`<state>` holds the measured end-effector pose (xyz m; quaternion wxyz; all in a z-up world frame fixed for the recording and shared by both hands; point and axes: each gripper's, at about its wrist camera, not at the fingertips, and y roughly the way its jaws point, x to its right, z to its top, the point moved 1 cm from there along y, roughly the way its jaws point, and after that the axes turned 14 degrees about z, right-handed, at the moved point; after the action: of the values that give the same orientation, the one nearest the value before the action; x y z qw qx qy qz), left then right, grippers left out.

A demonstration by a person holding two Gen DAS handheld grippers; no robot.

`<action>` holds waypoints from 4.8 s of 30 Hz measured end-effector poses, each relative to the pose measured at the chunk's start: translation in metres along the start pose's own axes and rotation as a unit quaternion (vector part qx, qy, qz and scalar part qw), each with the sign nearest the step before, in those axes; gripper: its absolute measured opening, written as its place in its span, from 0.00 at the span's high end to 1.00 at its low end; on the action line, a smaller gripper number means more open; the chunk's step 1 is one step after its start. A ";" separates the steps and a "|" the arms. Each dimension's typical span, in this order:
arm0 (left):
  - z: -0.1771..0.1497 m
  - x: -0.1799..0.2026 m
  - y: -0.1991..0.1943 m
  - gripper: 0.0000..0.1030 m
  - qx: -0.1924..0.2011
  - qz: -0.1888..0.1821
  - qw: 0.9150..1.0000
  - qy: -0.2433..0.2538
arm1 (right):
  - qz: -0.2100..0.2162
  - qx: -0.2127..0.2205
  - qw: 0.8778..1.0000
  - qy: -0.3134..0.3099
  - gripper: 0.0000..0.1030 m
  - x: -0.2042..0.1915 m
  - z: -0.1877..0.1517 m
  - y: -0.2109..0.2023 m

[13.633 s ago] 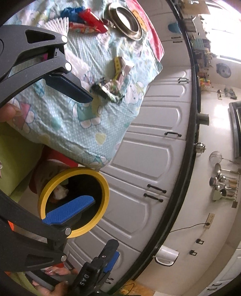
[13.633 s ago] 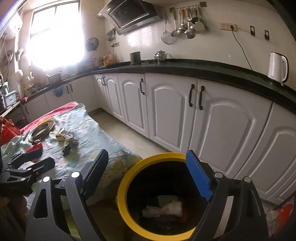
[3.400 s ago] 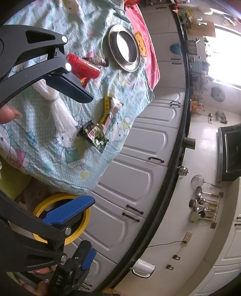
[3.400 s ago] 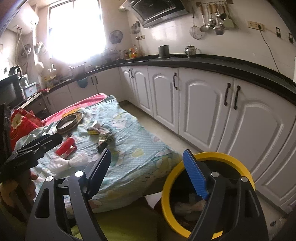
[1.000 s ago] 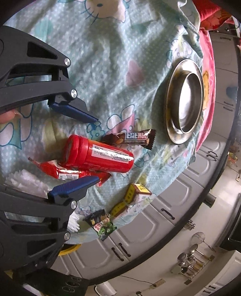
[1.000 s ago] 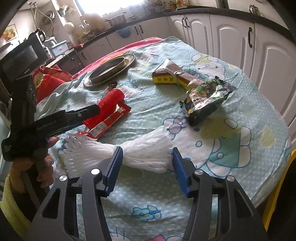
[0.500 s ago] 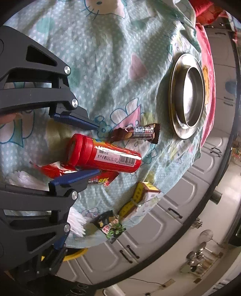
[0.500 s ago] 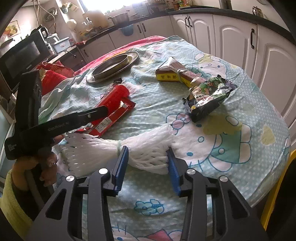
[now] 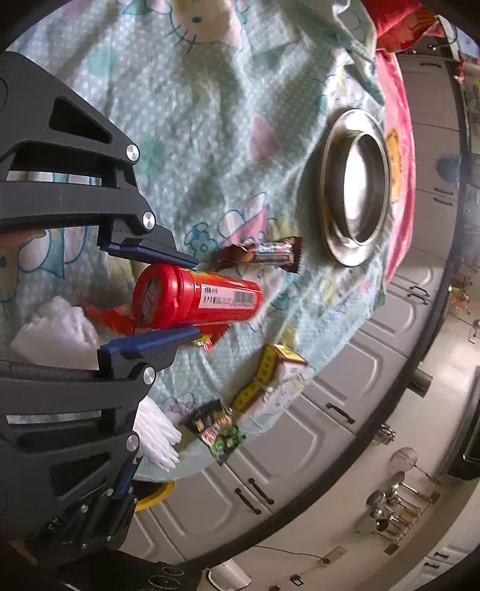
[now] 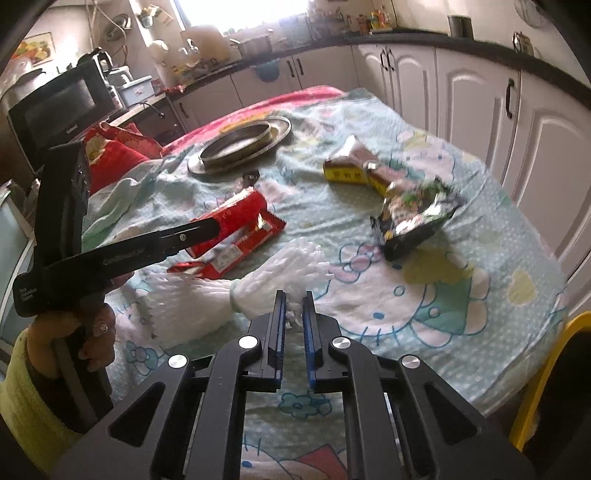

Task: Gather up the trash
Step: 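Carry the red tube and white foam net over the bin with both tools, then open both tools to drop the tube and foam net into the bin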

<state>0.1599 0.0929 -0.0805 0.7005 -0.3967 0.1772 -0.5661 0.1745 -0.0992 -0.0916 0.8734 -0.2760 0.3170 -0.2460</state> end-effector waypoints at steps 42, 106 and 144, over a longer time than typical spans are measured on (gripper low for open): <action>-0.009 0.094 -0.084 0.75 0.086 -0.073 0.989 0.092 | -0.115 0.149 0.982 -0.012 0.92 0.035 -0.008 -0.173; -0.114 0.285 -0.056 0.75 0.030 -0.184 0.938 0.292 | -0.279 0.207 0.927 0.143 0.92 0.170 -0.103 -0.289; -0.142 0.329 -0.014 0.55 -0.019 -0.199 0.922 0.333 | -0.314 0.155 0.923 0.162 0.66 0.205 -0.120 -0.272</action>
<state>0.1492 -0.2656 -0.0929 0.4665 -0.2257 0.3282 -0.7898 0.1613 -0.4599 -0.0818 0.7203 -0.1790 0.3089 -0.5947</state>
